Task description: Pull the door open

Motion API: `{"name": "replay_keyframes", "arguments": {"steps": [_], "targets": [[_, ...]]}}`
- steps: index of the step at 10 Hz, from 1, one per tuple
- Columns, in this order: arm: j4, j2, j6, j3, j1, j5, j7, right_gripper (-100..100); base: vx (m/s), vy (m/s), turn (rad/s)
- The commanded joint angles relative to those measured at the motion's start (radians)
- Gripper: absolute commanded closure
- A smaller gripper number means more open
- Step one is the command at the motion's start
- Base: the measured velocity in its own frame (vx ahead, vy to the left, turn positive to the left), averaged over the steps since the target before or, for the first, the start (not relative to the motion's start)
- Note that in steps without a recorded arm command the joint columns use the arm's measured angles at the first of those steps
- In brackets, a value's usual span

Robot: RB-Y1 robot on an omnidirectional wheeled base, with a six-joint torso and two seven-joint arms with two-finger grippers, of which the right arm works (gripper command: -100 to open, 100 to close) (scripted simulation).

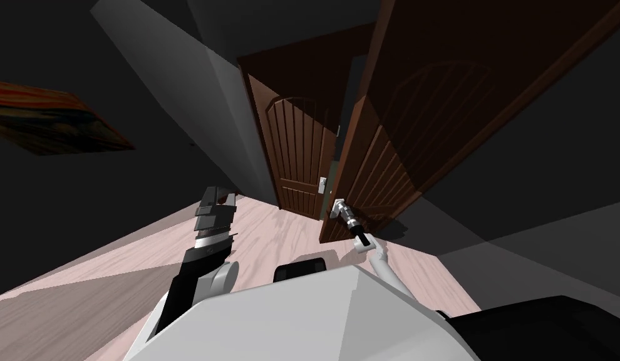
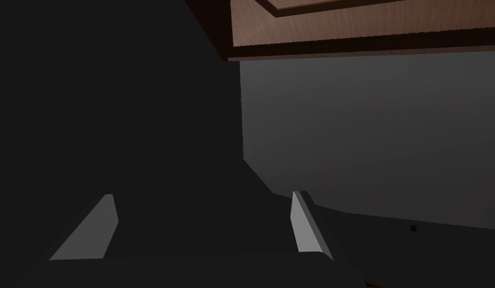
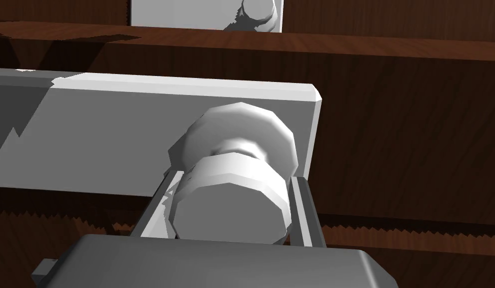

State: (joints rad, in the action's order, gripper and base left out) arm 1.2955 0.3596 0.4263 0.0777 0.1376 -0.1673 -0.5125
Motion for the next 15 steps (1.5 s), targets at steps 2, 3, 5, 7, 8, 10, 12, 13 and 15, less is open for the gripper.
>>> {"name": "replay_keyframes", "arguments": {"steps": [2, 3, 5, 7, 8, 10, 12, 13, 15], "targets": [[0.026, 0.029, 0.027, -0.034, 0.042, -0.01, -0.041, 100, -0.241, -0.108, 0.128], [0.032, 0.04, 0.036, -0.042, 0.051, -0.012, -0.052, 100, -0.199, -0.108, 0.09], [0.032, 0.043, 0.036, -0.044, 0.059, -0.014, -0.053, 100, -0.138, -0.088, 0.069], [0.037, 0.074, 0.08, -0.056, 0.089, -0.022, -0.087, 100, -0.189, -0.095, 0.151], [0.039, 0.086, 0.097, -0.06, 0.099, -0.025, -0.099, 100, -0.246, -0.09, 0.158], [0.044, 0.112, 0.132, -0.066, 0.12, -0.03, -0.125, 100, -0.23, -0.093, 0.135], [0.047, 0.135, 0.163, -0.072, 0.139, -0.035, -0.148, 100, -0.226, -0.087, 0.101], [0.049, 0.147, 0.179, -0.075, 0.149, -0.037, -0.16, 100, -0.199, -0.097, 0.105], [0.042, 0.153, 0.185, -0.074, 0.155, -0.038, -0.161, 100, -0.102, -0.056, 0.059]]}}
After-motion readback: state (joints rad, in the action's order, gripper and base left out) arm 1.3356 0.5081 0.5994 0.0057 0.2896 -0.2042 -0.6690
